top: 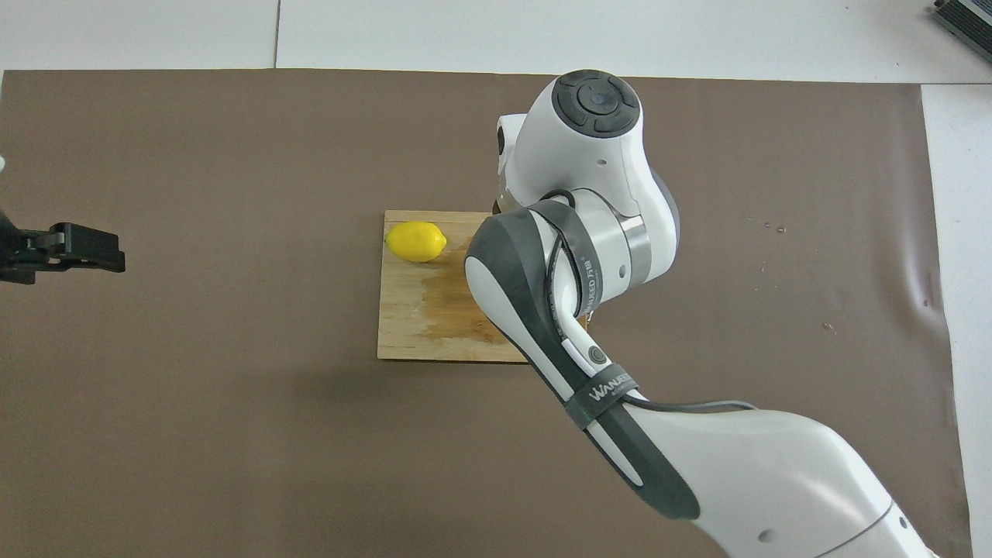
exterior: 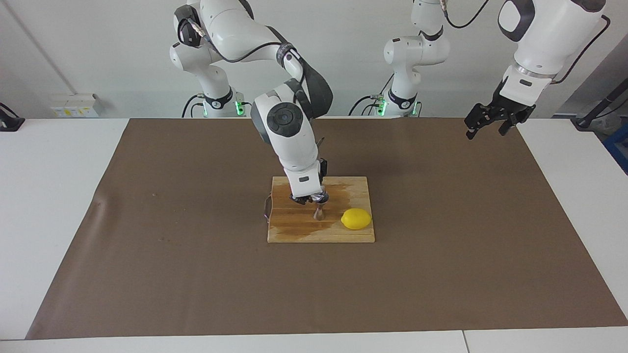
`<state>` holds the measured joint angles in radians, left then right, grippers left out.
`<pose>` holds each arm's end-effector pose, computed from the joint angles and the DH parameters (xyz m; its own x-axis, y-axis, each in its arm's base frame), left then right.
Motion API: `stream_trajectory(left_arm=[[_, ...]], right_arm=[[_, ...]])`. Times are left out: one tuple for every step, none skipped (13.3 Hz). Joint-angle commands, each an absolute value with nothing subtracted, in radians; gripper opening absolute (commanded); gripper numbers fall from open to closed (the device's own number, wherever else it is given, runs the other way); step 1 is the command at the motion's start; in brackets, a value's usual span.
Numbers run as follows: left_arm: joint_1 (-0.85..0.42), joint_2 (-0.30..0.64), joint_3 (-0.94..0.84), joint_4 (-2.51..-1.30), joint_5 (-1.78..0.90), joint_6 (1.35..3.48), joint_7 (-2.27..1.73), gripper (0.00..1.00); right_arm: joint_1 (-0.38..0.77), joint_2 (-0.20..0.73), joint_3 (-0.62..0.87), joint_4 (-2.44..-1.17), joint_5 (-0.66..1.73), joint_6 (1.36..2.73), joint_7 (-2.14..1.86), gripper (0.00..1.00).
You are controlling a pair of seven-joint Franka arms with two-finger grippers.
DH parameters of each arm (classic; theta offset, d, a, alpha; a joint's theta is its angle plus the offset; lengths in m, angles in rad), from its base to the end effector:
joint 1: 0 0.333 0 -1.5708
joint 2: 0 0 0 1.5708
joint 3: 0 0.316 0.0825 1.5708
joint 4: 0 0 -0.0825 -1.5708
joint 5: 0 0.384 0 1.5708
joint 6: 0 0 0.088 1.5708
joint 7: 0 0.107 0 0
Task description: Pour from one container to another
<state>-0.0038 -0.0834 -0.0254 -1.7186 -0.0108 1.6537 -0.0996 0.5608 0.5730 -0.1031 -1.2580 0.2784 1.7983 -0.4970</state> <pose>0.5341 -0.0172 0.6070 0.9973 0.0713 0.0175 0.0711 -0.9974 0.0104 0.6258 0.3532 0.4283 0.6232 0.7789 0.0700 0.7734 -0.6006 -0.2028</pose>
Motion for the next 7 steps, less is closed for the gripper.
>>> stream_trajectory(left_arm=[[0.006, -0.101, -0.026, -1.74, -0.023, 1.658, -0.091, 1.0], [0.006, -0.101, -0.026, -1.74, -0.023, 1.657, -0.091, 1.0], [0.006, -0.101, -0.026, -1.74, -0.023, 1.658, -0.091, 1.0], [0.006, -0.101, -0.026, -1.74, -0.023, 1.658, -0.091, 1.0], [0.006, -0.101, -0.026, -1.738, -0.023, 1.66, -0.089, 1.0], [0.006, -0.101, -0.026, -1.738, -0.023, 1.66, -0.09, 1.0], [0.006, -0.101, -0.026, -1.738, -0.023, 1.661, -0.091, 1.0]], right_arm=[[0.565, 0.591, -0.103, -1.221, 0.242, 1.773, -0.462, 0.0], [0.565, 0.591, -0.103, -1.221, 0.242, 1.773, -0.462, 0.0], [0.565, 0.591, -0.103, -1.221, 0.242, 1.776, -0.46, 0.0], [0.565, 0.591, -0.103, -1.22, 0.242, 1.778, -0.448, 0.0], [0.565, 0.591, -0.103, -1.22, 0.242, 1.779, -0.436, 0.0], [0.565, 0.592, -0.103, -1.22, 0.242, 1.779, -0.427, 0.0], [0.565, 0.591, -0.101, -1.22, 0.242, 1.784, -0.411, 0.0]])
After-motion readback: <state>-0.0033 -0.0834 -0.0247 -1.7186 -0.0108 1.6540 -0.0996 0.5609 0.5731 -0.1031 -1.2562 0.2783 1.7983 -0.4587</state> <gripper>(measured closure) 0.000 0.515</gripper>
